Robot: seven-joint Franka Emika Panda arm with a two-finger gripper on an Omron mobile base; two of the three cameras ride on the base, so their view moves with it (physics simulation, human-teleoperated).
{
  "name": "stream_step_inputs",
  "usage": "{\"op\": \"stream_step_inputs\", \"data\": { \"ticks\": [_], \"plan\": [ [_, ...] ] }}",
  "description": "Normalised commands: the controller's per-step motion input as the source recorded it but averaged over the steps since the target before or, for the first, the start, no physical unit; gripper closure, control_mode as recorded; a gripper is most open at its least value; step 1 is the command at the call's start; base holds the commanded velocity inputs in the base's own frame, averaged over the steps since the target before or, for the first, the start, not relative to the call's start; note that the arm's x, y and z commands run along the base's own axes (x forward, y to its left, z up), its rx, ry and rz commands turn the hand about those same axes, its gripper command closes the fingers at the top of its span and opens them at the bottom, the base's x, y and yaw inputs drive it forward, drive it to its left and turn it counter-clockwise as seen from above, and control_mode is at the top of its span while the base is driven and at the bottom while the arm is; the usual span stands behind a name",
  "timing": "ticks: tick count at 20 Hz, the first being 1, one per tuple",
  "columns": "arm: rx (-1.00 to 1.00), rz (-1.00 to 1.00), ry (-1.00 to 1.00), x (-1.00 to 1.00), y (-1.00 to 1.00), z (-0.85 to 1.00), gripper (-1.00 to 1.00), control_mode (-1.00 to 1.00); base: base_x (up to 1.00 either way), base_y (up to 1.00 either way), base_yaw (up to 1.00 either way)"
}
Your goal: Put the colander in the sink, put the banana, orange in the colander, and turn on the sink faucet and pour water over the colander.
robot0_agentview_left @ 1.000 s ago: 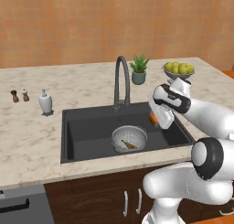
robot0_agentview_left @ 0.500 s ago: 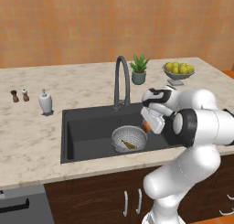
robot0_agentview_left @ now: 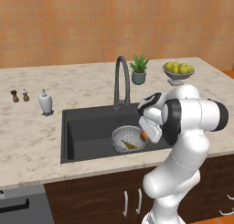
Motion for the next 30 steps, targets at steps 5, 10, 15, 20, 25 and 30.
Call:
{"op": "stream_step_inputs", "data": {
  "ticks": [5,10,15,20,25,30],
  "plan": [
    [0.0,0.0,0.0,0.14,0.2,-0.35,1.0,-1.0,0.0,0.0,0.0],
    [0.0,0.0,0.0,0.17,0.09,-0.24,1.0,-1.0,0.0,0.0,0.0],
    [0.02,0.0,-0.01,0.32,0.0,0.0,1.0,-1.0,0.0,0.0,0.0],
    [0.0,0.0,0.0,0.31,0.0,-0.09,-1.0,-1.0,0.0,0.0,0.0],
    [0.0,0.0,-0.02,0.09,0.0,-0.12,-1.0,-1.0,0.0,0.0,0.0],
    [0.06,0.03,-0.14,0.0,0.0,-0.01,-1.0,-1.0,0.0,0.0,0.0]
  ]
}}
